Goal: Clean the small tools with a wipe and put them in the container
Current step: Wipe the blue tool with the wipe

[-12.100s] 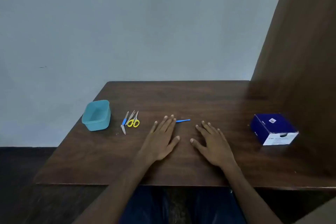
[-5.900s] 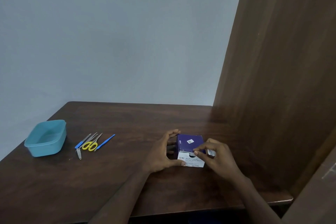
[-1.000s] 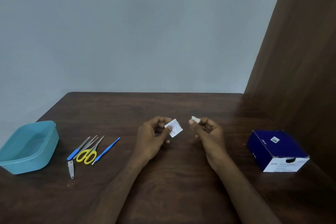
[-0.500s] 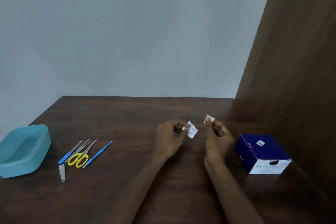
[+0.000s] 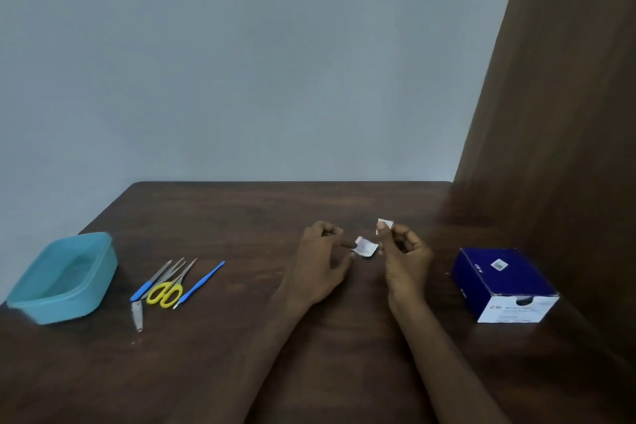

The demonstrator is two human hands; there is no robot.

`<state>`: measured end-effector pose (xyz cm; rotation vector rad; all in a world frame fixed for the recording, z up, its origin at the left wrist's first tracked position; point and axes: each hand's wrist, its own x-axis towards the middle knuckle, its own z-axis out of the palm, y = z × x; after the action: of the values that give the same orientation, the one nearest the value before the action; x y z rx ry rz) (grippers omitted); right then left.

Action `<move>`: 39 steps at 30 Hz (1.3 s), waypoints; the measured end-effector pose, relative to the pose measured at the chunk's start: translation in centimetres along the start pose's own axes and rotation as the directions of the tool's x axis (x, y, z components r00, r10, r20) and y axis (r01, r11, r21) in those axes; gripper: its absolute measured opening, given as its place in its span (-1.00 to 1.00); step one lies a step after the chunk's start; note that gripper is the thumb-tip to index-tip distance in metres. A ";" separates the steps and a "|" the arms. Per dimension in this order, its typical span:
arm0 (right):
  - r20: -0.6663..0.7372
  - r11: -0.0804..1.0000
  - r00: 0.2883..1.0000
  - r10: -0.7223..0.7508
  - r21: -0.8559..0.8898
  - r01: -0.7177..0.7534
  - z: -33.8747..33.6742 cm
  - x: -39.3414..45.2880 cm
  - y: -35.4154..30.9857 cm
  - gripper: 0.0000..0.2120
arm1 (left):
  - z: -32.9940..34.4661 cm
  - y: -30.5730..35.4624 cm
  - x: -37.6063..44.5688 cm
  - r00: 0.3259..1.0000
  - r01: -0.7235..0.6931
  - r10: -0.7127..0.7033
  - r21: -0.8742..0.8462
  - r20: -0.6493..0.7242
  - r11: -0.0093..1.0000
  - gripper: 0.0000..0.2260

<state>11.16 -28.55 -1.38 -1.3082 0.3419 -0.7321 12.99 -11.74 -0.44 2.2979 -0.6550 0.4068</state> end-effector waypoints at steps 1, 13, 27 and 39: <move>0.056 0.999 0.998 -0.002 -0.047 0.004 0.0 -0.1 0.3 -0.89 | -1.5 -0.6 -0.9 1.000 -0.011 0.011 0.087 0.005 0.996 -0.80; 0.503 0.936 0.863 -0.043 -0.281 0.210 1.0 -2.8 -0.6 -0.87 | -17.3 -7.9 -10.6 0.901 0.432 -0.376 0.527 -0.217 0.732 -0.78; 0.549 0.945 0.833 -0.068 -0.233 0.231 0.6 -3.5 -1.0 -0.85 | -14.1 -6.9 -8.5 0.879 0.454 -0.404 0.188 -0.252 0.871 -0.96; 0.537 0.931 0.843 0.022 -0.318 0.178 1.3 -2.4 0.2 -0.96 | -6.2 -7.1 -0.7 0.958 0.209 -0.279 -0.504 -0.067 0.838 -0.92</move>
<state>10.32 -25.97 -1.66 -1.8221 -0.0415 -0.3481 15.72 -2.69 -0.24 1.8111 -0.3355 0.2370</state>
